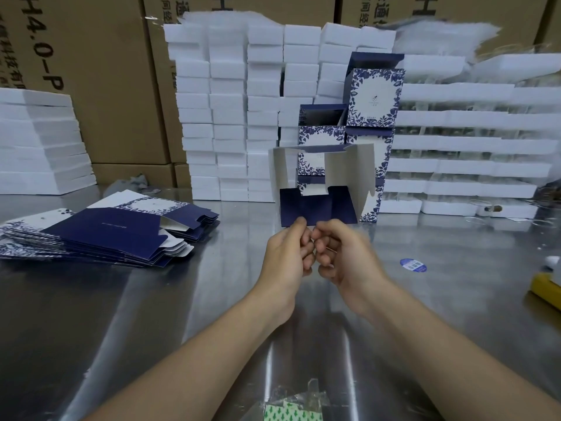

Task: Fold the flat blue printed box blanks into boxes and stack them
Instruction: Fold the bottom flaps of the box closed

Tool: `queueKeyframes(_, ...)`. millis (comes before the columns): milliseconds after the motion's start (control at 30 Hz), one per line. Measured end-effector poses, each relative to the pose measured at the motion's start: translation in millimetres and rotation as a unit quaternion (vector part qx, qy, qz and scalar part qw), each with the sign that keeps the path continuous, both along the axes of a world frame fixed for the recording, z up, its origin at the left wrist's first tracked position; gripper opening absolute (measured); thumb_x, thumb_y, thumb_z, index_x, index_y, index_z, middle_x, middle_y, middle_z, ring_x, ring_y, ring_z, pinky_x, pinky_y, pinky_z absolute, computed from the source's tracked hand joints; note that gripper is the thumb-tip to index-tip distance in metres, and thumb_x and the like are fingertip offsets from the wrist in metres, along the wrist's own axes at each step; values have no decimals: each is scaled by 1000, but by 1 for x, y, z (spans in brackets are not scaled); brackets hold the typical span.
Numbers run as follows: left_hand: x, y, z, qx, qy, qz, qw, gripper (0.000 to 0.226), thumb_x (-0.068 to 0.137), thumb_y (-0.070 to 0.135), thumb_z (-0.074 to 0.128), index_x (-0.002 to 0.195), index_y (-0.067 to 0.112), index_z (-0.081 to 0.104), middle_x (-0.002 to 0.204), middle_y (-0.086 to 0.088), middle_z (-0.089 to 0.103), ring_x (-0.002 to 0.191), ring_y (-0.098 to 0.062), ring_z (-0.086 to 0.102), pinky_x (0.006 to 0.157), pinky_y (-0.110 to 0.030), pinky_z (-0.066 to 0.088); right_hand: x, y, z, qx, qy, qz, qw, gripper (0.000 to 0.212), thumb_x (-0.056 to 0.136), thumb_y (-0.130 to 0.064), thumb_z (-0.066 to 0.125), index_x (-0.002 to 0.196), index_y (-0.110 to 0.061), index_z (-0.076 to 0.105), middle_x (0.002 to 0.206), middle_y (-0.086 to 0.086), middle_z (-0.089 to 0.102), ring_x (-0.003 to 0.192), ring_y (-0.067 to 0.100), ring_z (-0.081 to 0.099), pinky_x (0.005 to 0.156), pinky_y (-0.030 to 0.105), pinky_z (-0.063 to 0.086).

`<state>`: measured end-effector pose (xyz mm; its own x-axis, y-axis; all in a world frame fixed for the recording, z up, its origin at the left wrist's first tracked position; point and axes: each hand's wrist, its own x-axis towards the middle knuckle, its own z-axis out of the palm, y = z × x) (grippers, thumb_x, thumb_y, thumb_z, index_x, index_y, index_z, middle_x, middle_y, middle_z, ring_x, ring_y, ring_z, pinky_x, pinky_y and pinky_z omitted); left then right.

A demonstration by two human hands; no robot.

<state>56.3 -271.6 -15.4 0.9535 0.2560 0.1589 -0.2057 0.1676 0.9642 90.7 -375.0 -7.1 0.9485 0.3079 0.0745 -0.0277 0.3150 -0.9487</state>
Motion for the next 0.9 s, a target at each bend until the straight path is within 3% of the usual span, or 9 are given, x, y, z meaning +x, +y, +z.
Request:
queueKeyframes(167,-1,-1,1,5,-8,-9,1000,45,110,35,48,68,22,39,56,5,36,49,-10,35,54,-27,31,-1,2,1,35,6,-31,999,32,94,-20,59,62,-17,63,56,-3,47,42,8,33,41,21,20)
queueKeyframes(300,-3,-5,1,18,-11,-14,1000,47,110,34,49,65,22,41,58,4,35,49,-10,32,52,-26,28,-4,4,3,40,-1,-83,996,33,96,-16,53,64,-13,55,51,-1,43,36,9,30,37,20,25)
queueKeyframes(467,-4,-6,1,9,-2,-38,999,48,107,37,57,60,26,56,56,6,45,49,-9,35,53,-25,29,-12,9,4,61,-16,-93,994,37,97,-9,48,60,-10,48,44,0,43,30,10,38,34,17,30)
queueKeyframes(733,-1,-2,3,0,-3,25,1000,39,99,28,59,61,21,56,59,-1,45,50,-11,37,60,-31,33,-11,13,2,-28,-38,-67,997,39,95,-17,53,57,-20,50,49,-6,36,38,7,32,37,18,25)
queueKeyframes(900,-1,0,2,11,-12,43,999,47,96,23,57,49,25,54,53,7,46,48,-8,38,52,-22,35,-9,11,0,-27,-30,-36,999,48,93,-19,54,47,-26,45,53,-6,29,45,10,23,42,23,19)
